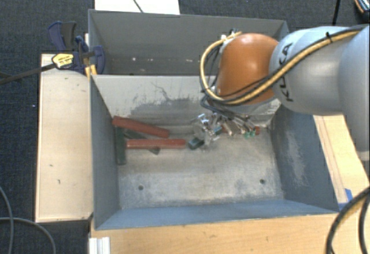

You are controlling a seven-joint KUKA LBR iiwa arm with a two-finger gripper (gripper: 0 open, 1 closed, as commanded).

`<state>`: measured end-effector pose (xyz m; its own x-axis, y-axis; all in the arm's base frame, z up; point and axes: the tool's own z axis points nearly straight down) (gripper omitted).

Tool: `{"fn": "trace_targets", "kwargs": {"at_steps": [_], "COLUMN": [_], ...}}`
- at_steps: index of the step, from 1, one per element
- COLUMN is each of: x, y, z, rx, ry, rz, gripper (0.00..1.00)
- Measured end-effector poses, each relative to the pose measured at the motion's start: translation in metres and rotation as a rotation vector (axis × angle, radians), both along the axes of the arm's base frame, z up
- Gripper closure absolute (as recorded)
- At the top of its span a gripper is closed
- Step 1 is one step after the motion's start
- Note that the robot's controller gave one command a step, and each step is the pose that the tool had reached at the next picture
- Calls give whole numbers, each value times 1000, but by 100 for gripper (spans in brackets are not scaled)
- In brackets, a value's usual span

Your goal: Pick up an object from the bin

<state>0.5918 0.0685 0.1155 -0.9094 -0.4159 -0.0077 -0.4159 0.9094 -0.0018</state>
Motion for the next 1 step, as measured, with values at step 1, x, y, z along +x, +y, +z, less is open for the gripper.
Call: {"fn": "trace_targets", "kwargs": {"at_steps": [1], "x": [2], "y": [0], "z": [40], "rx": [0], "ry": [-1], "rz": [-3], "gripper": [100]}}
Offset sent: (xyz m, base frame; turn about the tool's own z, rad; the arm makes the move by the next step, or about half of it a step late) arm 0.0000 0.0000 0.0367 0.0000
